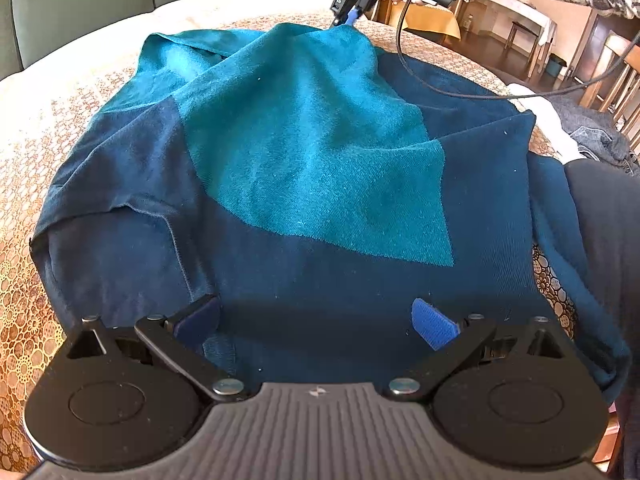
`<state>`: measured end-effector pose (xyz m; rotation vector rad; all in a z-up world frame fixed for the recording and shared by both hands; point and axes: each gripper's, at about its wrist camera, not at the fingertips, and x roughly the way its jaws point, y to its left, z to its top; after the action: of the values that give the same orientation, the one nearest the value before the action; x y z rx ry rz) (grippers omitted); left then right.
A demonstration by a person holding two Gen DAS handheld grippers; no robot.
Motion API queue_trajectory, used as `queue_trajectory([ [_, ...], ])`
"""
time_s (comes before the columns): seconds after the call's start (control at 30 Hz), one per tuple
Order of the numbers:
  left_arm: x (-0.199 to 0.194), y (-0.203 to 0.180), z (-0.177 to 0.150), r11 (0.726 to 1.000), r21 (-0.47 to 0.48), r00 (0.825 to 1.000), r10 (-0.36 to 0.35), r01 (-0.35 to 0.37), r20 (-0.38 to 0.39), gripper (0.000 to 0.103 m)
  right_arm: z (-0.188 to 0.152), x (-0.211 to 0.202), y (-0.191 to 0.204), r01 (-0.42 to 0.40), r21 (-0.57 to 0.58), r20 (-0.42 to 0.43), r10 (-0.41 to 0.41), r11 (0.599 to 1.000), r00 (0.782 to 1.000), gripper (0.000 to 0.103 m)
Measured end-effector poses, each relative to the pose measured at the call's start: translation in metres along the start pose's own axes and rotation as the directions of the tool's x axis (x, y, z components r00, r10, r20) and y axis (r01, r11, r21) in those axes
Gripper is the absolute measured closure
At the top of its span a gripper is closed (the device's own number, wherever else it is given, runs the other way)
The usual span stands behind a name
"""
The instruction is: Fold clothes
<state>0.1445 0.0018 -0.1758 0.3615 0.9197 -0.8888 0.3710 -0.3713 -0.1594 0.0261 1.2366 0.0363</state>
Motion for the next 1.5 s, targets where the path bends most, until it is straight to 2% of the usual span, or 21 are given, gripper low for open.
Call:
queue_trajectory([
  [0.13, 0.000, -0.001, 0.000, 1.000, 0.009, 1.000, 0.003, -0.003, -0.004, 0.000, 0.004, -0.020, 0.002, 0.008, -0.006, 0.121, -0.007, 1.000, 0.993, 0.000],
  [0.23, 0.000, -0.001, -0.001, 1.000, 0.005, 1.000, 0.004, -0.004, -0.005, 0.000, 0.009, -0.048, -0.010, 0.034, 0.050, 0.273, -0.046, 0.998, 0.961, 0.000],
  [0.27, 0.000, -0.001, -0.001, 1.000, 0.002, 1.000, 0.006, -0.006, -0.002, 0.000, 0.008, -0.053, -0.018, 0.032, 0.086, 0.303, -0.057, 0.996, 0.951, 0.000],
  [0.3, 0.000, -0.002, -0.002, 1.000, 0.003, 1.000, 0.011, -0.011, 0.000, 0.000, 0.006, -0.052, -0.026, 0.015, 0.113, 0.304, -0.049, 0.993, 0.951, 0.000],
  [0.4, 0.000, -0.004, -0.003, 1.000, 0.006, 1.000, 0.022, -0.022, 0.002, 0.000, -0.006, -0.038, -0.028, 0.035, 0.081, 0.278, -0.057, 0.996, 0.959, 0.000],
  [0.47, 0.000, -0.005, -0.002, 1.000, 0.008, 1.000, 0.025, -0.025, -0.001, 0.000, -0.016, -0.035, -0.024, 0.019, 0.047, 0.281, -0.032, 0.999, 0.959, 0.000],
  [0.57, 0.000, -0.005, -0.002, 1.000, 0.014, 1.000, 0.025, -0.025, -0.007, 0.000, -0.033, -0.044, -0.028, -0.007, 0.018, 0.241, 0.003, 1.000, 0.970, 0.000],
  [0.73, 0.000, -0.005, -0.001, 1.000, 0.008, 1.000, 0.026, -0.025, -0.007, 0.000, -0.099, -0.071, -0.037, -0.089, -0.083, 0.049, 0.093, 0.993, 0.994, 0.000],
  [0.83, -0.004, -0.003, 0.002, 1.000, -0.014, 1.000, 0.002, -0.002, -0.001, 0.000, -0.150, -0.089, -0.034, -0.136, -0.174, -0.084, 0.123, 0.975, 0.989, 0.000],
  [0.97, -0.011, -0.005, 0.006, 1.000, -0.016, 1.000, 0.001, -0.001, 0.015, 0.000, -0.203, -0.101, -0.036, -0.137, -0.199, -0.207, 0.095, 0.970, 0.974, 0.000],
  [1.13, -0.003, -0.012, 0.002, 0.999, 0.031, 0.999, 0.032, -0.031, -0.035, 0.000, -0.239, -0.114, -0.047, -0.128, -0.098, -0.212, 0.105, 0.987, 0.972, 0.000],
  [1.27, 0.003, -0.020, -0.003, 0.994, 0.092, 0.996, 0.069, -0.064, -0.050, 0.000, -0.248, -0.111, -0.054, -0.128, 0.004, -0.195, 0.126, 0.992, 0.973, 0.000],
  [1.5, 0.003, -0.020, -0.002, 0.994, 0.076, 0.995, 0.079, -0.074, -0.068, 0.000, -0.255, -0.106, -0.040, -0.062, -0.027, -0.167, 0.057, 0.998, 0.984, 0.000],
])
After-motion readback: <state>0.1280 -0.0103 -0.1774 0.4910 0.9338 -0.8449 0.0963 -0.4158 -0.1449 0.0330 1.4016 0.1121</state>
